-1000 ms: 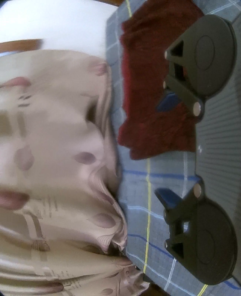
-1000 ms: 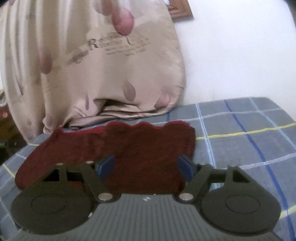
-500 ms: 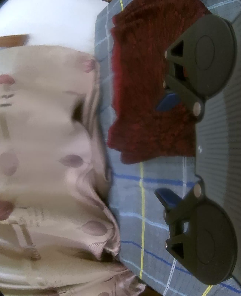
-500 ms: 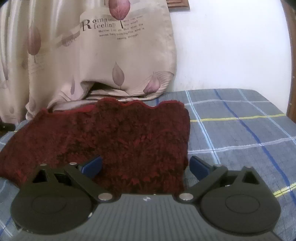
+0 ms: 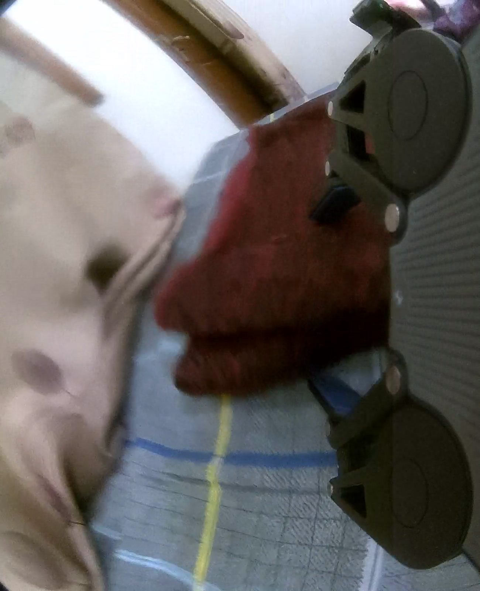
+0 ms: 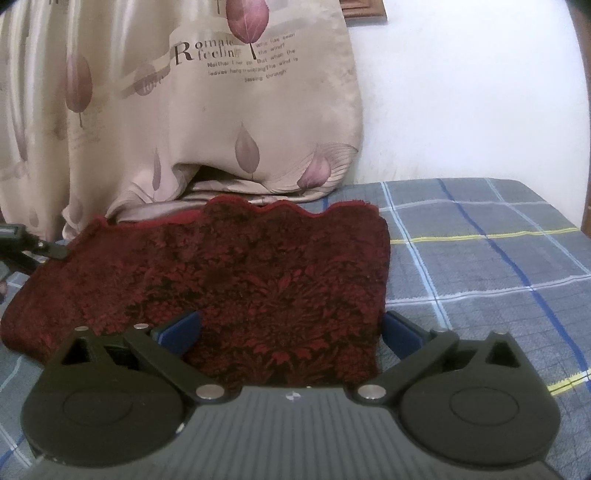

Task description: Fold small clothes

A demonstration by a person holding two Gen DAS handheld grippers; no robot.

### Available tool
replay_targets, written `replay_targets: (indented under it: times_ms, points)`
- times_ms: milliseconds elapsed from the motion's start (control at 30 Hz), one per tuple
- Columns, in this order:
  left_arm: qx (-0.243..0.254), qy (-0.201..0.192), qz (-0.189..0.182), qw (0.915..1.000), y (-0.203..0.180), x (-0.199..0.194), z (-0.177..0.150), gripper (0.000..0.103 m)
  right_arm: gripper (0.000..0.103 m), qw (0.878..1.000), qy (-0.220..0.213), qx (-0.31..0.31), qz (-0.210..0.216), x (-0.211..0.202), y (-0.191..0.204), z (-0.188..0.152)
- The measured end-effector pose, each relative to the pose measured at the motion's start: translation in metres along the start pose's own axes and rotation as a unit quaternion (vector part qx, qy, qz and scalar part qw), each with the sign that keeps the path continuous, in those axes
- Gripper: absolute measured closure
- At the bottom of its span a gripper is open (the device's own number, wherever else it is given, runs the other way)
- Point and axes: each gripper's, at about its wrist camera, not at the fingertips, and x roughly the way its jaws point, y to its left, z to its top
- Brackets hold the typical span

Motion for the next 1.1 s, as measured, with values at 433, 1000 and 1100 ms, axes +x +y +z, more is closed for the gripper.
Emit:
replay_targets:
  times_ms: [433,1000,1100]
  points:
    - [0.027,0.001,-0.069,0.9973,0.000,0.034,0.012,0.057,0.000,1.000,-0.007,-0.005,0.002,-0.003,0.001,0.000]
    - [0.035,-0.046,0.024,0.9980,-0.078,-0.007,0.017,0.077,0.091,0.963,0.101,0.114,0.220,0.088,0.076,0.083]
    - [0.026,-0.040,0.024,0.9986,-0.092,-0.008,0.018,0.078,0.091,0.956,0.139,0.147,0.211,0.131,0.080,0.087]
